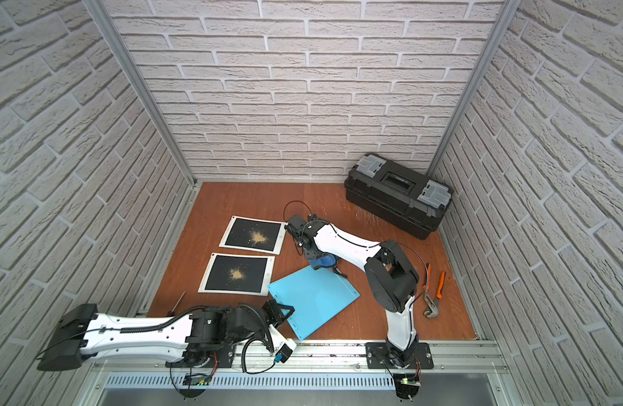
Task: Wipe the drawing tablet
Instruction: Wipe the dirt from the drawing tablet.
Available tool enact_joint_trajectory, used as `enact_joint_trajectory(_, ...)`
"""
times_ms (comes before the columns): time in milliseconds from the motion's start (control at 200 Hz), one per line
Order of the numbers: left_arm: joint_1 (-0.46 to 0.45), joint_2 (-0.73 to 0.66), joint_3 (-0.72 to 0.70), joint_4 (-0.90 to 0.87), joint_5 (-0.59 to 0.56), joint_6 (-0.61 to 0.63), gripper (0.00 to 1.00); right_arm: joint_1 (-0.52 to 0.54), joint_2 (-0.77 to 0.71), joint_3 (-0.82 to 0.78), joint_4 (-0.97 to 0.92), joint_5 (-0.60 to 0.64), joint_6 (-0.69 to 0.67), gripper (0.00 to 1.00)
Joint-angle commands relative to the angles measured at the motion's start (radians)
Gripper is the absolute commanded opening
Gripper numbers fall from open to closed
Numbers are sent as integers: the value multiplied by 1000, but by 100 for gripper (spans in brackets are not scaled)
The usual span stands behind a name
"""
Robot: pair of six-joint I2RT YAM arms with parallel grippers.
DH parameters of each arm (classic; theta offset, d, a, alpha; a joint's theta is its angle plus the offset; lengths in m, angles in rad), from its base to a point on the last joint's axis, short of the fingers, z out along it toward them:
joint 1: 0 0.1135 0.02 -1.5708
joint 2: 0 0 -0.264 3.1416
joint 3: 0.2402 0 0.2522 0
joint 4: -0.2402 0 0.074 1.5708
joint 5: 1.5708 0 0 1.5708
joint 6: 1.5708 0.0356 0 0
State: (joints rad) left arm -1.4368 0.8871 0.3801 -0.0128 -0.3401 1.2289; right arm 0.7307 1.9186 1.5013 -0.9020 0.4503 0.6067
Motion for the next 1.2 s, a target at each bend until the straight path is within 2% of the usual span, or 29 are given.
enact_joint_trajectory(0, -4, 0, -14, -38, -39, 18, 0, 8, -46, -102, -47, -19, -48, 2)
enact_joint_trajectory(130, -2, 9, -12, -32, -58, 17, 0, 14, -193, -389, -6, -116, -39, 3)
enact_joint_trajectory(220, 1, 14, -10, -28, -67, 16, 0, 59, -336, -575, 3, -191, -15, 3)
enact_joint_trajectory(340, 9, 26, -12, -12, -65, 17, 0, 134, -526, -709, 24, -294, 63, 3)
enact_joint_trajectory(435, 11, 37, -10, -3, -59, 20, 0, 156, -607, -721, 75, -354, 94, 3)
enact_joint_trajectory(525, 16, 41, -6, -4, -50, 24, 0, 160, -600, -672, 124, -408, 74, 3)
enact_joint_trajectory(600, 18, 39, -2, -9, -50, 26, 0, 196, -569, -608, 189, -543, 17, 3)
enact_joint_trajectory(725, 18, 27, 2, -21, -50, 25, 0, 318, -552, -508, 307, -850, -43, 3)
enact_joint_trajectory(810, 18, 18, 1, -24, -50, 20, 0, 389, -546, -469, 319, -939, -51, 3)
enact_joint_trajectory(875, 18, 16, 3, -29, -51, 20, 0, 395, -547, -485, 301, -921, -40, 3)
enact_joint_trajectory(935, 16, 15, 6, -35, -50, 20, 0, 371, -536, -512, 234, -807, -33, 2)
enact_joint_trajectory(995, 15, 14, 8, -39, -50, 21, 0, 290, -512, -574, 201, -731, 2, 3)
enact_joint_trajectory(1080, 16, 12, 11, -45, -51, 21, 0, 121, -487, -690, 206, -638, 50, 2)
enact_joint_trajectory(1130, 15, 10, 15, -51, -55, 21, 0, 40, -473, -724, 165, -519, 72, 2)
enact_joint_trajectory(1200, 14, 4, 15, -57, -62, 18, 0, -32, -461, -731, 64, -291, 132, 2)
